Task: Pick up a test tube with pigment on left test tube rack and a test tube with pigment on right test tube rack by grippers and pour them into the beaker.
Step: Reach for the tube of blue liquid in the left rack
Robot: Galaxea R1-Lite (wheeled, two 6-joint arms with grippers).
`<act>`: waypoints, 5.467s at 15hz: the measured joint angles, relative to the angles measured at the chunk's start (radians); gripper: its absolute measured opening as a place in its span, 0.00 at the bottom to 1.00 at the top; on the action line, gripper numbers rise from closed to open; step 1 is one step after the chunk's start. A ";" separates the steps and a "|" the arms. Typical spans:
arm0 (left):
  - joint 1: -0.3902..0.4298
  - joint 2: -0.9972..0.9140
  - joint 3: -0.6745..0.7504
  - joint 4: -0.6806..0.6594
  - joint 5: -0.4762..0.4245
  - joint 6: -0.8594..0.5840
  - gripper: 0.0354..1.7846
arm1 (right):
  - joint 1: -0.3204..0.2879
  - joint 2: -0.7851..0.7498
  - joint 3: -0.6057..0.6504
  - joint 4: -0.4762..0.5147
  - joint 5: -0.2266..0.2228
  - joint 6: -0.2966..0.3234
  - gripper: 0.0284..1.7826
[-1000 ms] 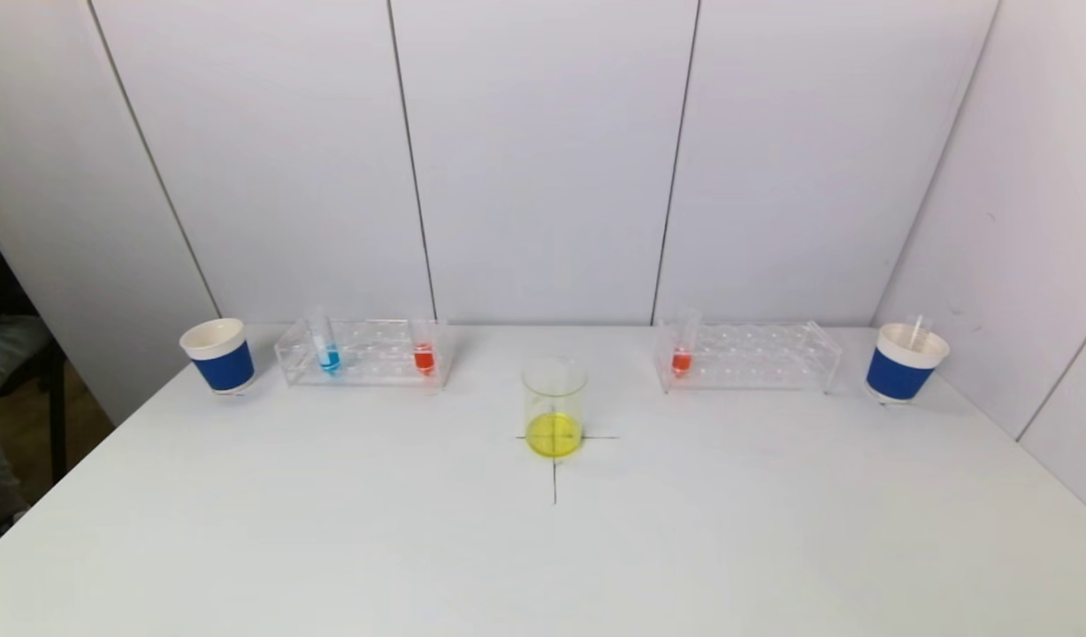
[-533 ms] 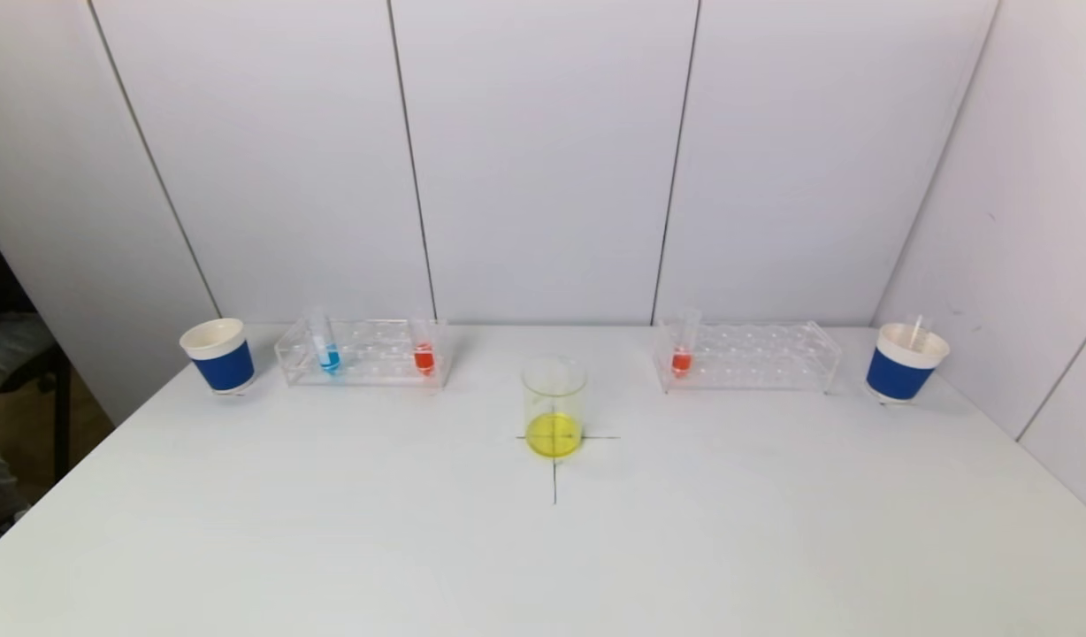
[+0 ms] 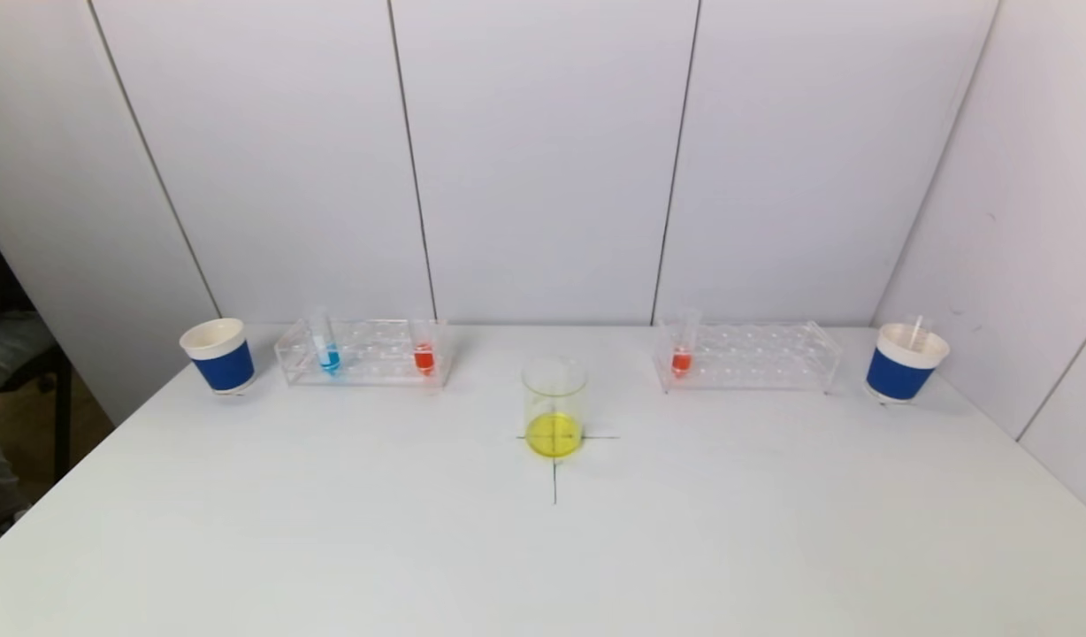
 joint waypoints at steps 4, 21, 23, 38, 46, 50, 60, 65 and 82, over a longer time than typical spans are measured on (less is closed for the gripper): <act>-0.002 0.074 -0.189 0.078 -0.026 0.004 0.99 | 0.000 0.000 0.000 0.000 0.000 0.000 0.99; 0.004 1.352 -0.568 -0.708 -0.029 -0.078 0.99 | 0.000 0.000 0.000 0.000 0.000 0.000 0.99; 0.011 1.493 -0.567 -0.847 -0.038 -0.080 0.99 | 0.000 0.000 0.000 0.000 0.000 0.000 0.99; 0.113 2.099 -0.661 -1.350 -0.214 -0.079 0.99 | 0.000 0.000 0.000 0.000 0.000 0.000 0.99; 0.114 2.214 -0.780 -1.343 -0.216 -0.079 0.99 | 0.000 0.001 0.000 0.000 0.000 0.000 0.99; 0.117 2.242 -0.814 -1.339 -0.213 -0.079 0.99 | 0.000 0.001 0.000 0.000 0.000 0.000 0.99; 0.114 2.272 -0.892 -1.323 -0.215 -0.071 0.99 | 0.000 0.001 0.000 0.000 0.000 0.000 0.99; 0.111 2.291 -0.933 -1.313 -0.214 -0.069 0.99 | 0.000 0.001 0.000 0.000 0.000 0.000 0.99; 0.083 2.327 -1.002 -1.272 -0.207 -0.068 0.99 | 0.000 0.001 0.000 0.000 0.000 0.000 0.99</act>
